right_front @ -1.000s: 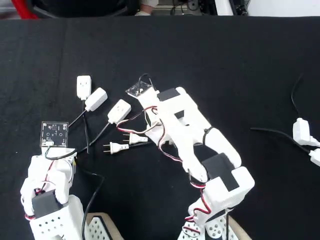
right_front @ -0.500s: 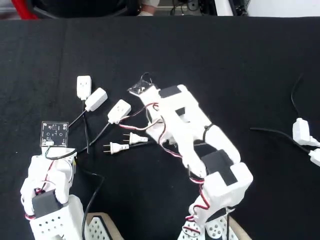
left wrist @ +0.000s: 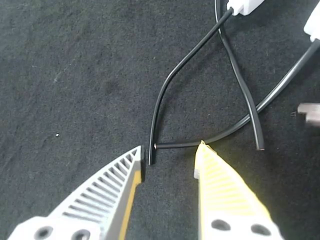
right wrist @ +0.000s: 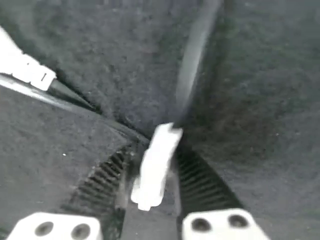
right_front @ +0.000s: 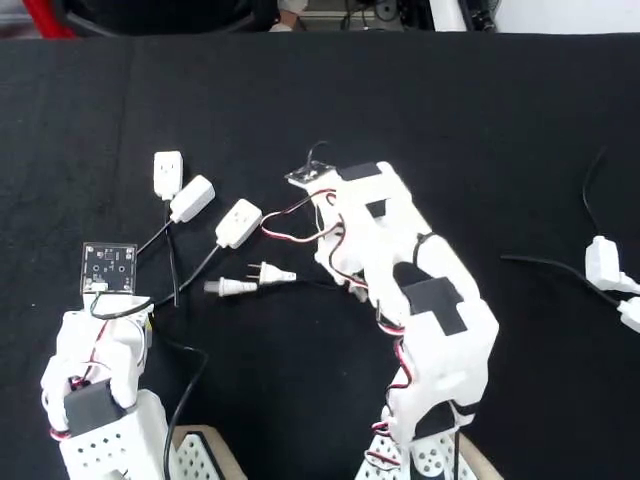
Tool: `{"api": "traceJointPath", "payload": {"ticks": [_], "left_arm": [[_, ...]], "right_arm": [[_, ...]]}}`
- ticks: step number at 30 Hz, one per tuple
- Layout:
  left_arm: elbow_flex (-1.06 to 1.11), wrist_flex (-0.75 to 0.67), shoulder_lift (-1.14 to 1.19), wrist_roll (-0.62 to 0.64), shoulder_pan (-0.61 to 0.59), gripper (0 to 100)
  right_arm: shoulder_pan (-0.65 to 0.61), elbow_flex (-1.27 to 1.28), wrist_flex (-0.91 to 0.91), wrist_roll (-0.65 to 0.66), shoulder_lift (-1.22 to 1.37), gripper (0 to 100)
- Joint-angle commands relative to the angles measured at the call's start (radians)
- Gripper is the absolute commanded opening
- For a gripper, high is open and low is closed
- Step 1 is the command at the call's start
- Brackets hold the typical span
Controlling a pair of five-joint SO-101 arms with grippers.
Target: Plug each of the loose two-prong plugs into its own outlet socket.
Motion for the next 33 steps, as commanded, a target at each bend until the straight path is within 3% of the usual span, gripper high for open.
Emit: {"api": "traceJointPath", "payload": {"ticks": [1, 14, 29, 33], "left_arm": [[-0.004, -0.017, 0.003, -0.008, -0.008, 18], [-0.004, -0.018, 0.003, -0.006, -0.002, 18], [-0.005, -0.02, 0.003, -0.002, -0.001, 18], [-0.012, -0.02, 0.003, 0.041, 0.001, 18]], "right_arm": [[0.025, -0.01, 0.0, 0.006, -0.001, 2.9], [0.06, -0.005, 0.006, 0.048, -0.114, 1.2], [0.055, 0.504, -0.219, 0.064, -1.013, 1.2], [-0.072, 0.659, -0.361, 0.064, -1.187, 1.4]]}}
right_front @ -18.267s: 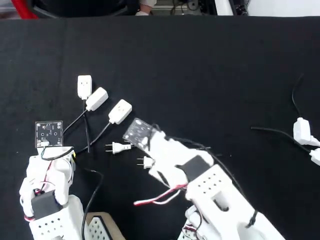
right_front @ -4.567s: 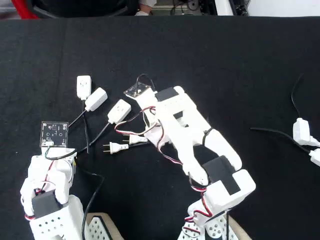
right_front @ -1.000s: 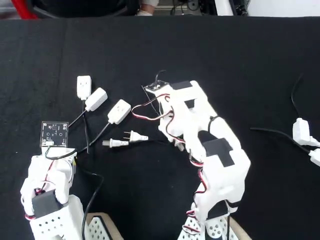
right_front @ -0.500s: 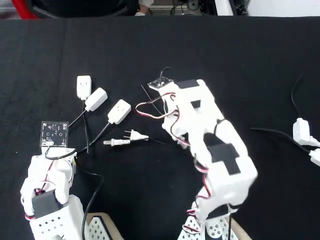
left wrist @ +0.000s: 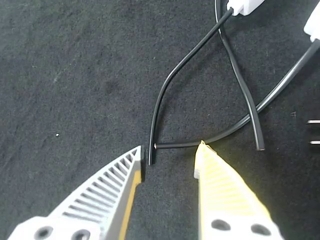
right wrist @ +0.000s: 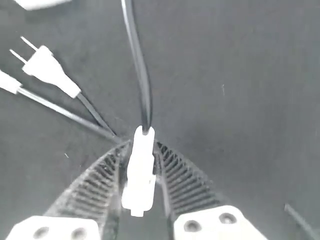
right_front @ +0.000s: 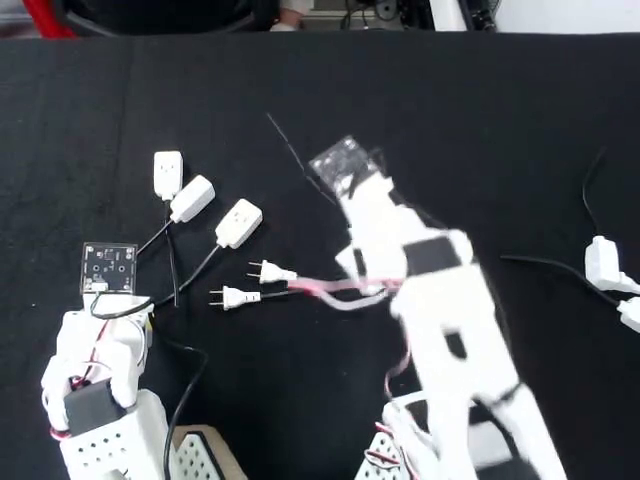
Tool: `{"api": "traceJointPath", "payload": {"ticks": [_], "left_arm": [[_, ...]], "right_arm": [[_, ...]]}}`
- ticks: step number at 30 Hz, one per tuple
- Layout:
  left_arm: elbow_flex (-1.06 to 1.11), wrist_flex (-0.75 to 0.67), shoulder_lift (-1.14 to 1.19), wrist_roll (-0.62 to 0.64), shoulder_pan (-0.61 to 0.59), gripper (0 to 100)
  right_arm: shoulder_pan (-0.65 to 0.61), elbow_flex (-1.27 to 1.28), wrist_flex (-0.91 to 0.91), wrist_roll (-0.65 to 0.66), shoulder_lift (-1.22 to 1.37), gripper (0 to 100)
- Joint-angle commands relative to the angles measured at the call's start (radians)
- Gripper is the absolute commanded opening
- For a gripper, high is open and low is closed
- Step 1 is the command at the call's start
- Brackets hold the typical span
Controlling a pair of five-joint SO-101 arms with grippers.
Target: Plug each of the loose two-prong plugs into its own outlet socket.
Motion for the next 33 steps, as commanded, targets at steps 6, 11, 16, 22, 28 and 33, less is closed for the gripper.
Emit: {"api": "traceJointPath", "payload": {"ticks": [6, 11, 16, 22, 28, 33], "left_arm": [[-0.015, -0.021, 0.002, 0.107, 0.035, 18], [-0.03, -0.048, 0.002, 0.109, 0.254, 18], [-0.064, -0.183, -0.044, 0.121, 0.424, 18], [-0.019, -0.459, -0.041, 0.385, 0.49, 18], [0.051, -0.551, -0.041, 0.459, 0.507, 19], [0.053, -0.546, -0.041, 0.456, 0.507, 19]], "right_arm": [[-0.264, 0.177, -0.261, -0.009, -0.255, 1.2], [-0.265, 0.18, -0.368, -0.201, -0.263, 1.2], [-0.265, 0.13, -0.381, -0.288, -0.265, 1.2], [-0.265, 0.145, -0.361, -0.476, -0.364, 1.2], [-0.267, 0.288, -0.315, -0.491, -0.774, 1.2], [-0.279, 0.644, -0.597, -0.497, -1.159, 1.2]]}}
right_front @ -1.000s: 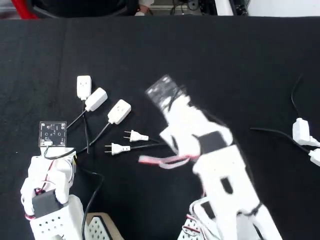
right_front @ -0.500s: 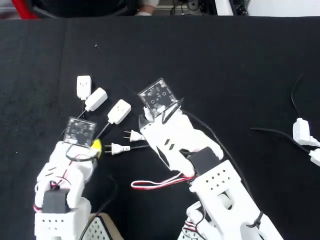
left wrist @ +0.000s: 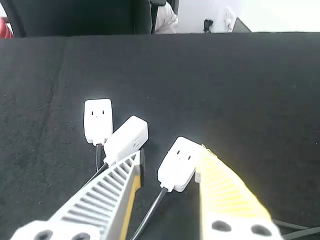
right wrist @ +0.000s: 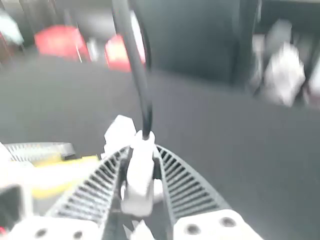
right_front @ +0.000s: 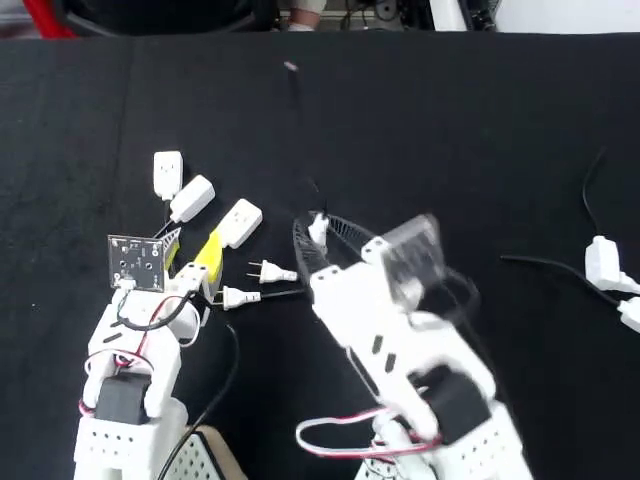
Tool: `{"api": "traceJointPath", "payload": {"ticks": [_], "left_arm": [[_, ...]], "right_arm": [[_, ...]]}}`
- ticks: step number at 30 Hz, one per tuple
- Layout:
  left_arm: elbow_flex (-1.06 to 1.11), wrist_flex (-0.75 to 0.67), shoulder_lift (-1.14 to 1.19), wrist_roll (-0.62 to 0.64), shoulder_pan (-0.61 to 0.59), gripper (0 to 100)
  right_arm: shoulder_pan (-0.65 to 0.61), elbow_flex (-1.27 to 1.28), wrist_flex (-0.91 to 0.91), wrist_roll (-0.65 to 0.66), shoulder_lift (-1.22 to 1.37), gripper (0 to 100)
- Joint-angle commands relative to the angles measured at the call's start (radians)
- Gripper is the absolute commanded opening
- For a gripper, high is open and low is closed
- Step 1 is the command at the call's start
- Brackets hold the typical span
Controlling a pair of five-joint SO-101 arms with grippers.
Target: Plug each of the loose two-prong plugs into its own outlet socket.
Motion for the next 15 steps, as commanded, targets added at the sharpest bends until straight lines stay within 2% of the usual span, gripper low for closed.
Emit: {"api": "traceJointPath", "payload": {"ticks": [1, 3, 5, 7, 11, 15], "left_arm": [[-0.01, -0.02, -0.005, 0.006, 0.008, 19], [-0.004, -0.018, -0.005, 0.006, 0.008, 19], [-0.002, -0.017, -0.005, 0.006, 0.01, 19], [-0.002, -0.017, -0.005, 0.006, 0.016, 19], [-0.002, 0.029, -0.005, 0.005, 0.102, 19], [-0.018, 0.071, -0.005, 0.005, 0.133, 19]], "right_arm": [[-0.034, 0.268, -0.253, -0.011, -0.275, 1.2], [-0.071, 0.383, -0.358, -0.009, -0.34, 1.2], [-0.107, 0.372, -0.364, -0.025, -0.314, 1.2], [-0.115, 0.348, -0.4, -0.084, -0.269, 1.2], [-0.123, 0.344, -0.506, -0.23, -0.133, 1.2], [-0.17, 0.335, -0.598, -0.318, 0.073, 1.2]]}}
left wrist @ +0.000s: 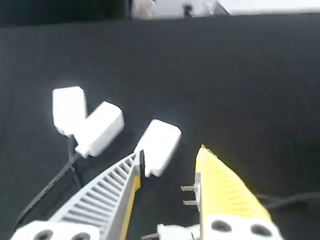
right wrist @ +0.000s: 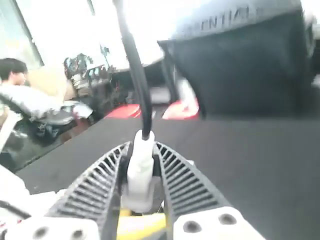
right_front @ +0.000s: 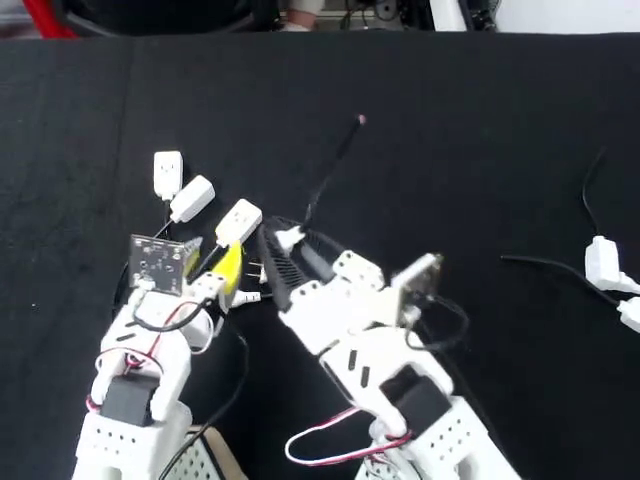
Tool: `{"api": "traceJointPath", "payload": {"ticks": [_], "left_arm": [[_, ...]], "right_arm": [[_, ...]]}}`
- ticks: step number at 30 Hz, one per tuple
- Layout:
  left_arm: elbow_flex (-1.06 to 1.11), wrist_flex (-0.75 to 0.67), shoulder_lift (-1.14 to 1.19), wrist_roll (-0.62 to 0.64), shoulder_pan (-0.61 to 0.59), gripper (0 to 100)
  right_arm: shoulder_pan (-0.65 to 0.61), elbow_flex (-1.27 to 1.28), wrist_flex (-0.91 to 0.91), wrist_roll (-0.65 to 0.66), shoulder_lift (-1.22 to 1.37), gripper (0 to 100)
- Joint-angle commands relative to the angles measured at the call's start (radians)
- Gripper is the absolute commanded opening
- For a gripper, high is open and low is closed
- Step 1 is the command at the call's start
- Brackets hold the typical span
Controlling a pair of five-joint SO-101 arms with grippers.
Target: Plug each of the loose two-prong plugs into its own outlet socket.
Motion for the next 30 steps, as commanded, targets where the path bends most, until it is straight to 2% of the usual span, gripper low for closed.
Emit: {"api": "traceJointPath", "payload": {"ticks": [1, 5, 11, 22, 25, 30], "left_arm": [[-0.027, 0.031, -0.005, 0.005, 0.038, 19], [-0.027, 0.032, -0.005, 0.008, 0.041, 19], [-0.028, 0.032, -0.005, 0.012, 0.041, 19], [-0.028, 0.025, -0.005, 0.012, 0.002, 19], [-0.028, 0.023, -0.005, 0.012, -0.031, 19], [-0.021, -0.025, -0.005, 0.012, -0.082, 19]], "right_arm": [[-0.041, -0.022, -0.112, -0.069, 0.159, 1.2], [-0.061, -0.059, -0.224, -0.109, 0.346, 1.2], [-0.061, -0.142, -0.235, -0.186, 0.55, 1.2], [-0.061, -0.157, -0.226, -0.181, 0.581, 1.2], [-0.061, -0.173, -0.164, -0.18, 0.581, 1.3], [-0.078, -0.255, 0.046, -0.18, 0.582, 1.3]]}}
